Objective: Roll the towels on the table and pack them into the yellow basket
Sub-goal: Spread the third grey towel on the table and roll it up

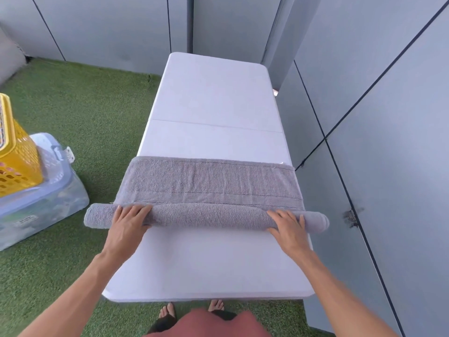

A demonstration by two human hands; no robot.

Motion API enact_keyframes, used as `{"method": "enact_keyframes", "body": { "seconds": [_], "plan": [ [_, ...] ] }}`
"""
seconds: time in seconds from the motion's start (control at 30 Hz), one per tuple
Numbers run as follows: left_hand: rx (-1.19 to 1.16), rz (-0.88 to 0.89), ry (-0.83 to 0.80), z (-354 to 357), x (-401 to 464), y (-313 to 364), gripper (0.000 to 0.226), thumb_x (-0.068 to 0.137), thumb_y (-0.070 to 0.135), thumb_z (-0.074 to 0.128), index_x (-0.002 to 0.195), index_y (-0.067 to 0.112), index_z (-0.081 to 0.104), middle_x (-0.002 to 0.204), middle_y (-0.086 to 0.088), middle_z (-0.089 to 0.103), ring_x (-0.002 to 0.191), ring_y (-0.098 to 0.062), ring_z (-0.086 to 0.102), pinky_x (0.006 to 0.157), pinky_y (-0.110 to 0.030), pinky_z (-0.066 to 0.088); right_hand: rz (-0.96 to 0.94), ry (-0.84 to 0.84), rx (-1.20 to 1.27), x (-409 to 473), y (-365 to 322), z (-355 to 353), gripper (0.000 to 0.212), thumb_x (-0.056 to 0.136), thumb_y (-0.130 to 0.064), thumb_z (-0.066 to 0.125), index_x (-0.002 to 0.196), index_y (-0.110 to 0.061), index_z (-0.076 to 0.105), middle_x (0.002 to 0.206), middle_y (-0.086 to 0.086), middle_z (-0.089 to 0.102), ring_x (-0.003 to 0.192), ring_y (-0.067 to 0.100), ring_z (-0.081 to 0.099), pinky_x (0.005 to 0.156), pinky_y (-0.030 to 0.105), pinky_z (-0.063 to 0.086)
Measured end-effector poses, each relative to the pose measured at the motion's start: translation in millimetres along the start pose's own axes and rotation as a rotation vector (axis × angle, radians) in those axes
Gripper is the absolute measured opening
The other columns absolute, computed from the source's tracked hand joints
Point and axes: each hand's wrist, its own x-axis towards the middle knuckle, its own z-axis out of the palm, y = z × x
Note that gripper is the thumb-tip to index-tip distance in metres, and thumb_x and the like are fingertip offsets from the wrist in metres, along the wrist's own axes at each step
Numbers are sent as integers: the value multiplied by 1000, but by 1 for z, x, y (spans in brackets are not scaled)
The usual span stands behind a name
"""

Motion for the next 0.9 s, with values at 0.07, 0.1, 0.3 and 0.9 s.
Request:
{"method": "enact_keyframes", "body": {
  "seconds": [0.07,0.1,0.3,0.9],
  "plan": [
    [-35,-15,-65,-7,0,-3,50,74,17,80,121,12,63,111,-5,66,111,-33,56,100,-48,37,-35,-86,20,1,9,-5,47,91,-38,59,136,-33,47,131,-11,49,132,15,36,112,56,19],
    [-66,-16,-145,-12,1,-7,49,79,20,76,124,14,61,112,-5,65,112,-32,55,100,-42,35,-52,-156,35,1,16,-7,45,90,-40,60,133,-33,48,131,-10,50,130,15,39,110,53,25],
    [-291,-32,-240,-29,17,-20,44,90,18,65,133,18,55,127,-6,58,120,-28,54,103,-39,39,2,-166,360,4,22,-19,45,90,-35,63,132,-29,52,133,-4,52,127,17,48,105,37,37],
    [-266,-73,-415,-41,14,-13,52,87,23,69,136,25,52,136,2,55,127,-20,49,105,-33,35,41,-342,438,-2,39,-25,42,78,-38,74,117,-41,57,121,-14,61,117,10,55,100,32,43]
  ]
}}
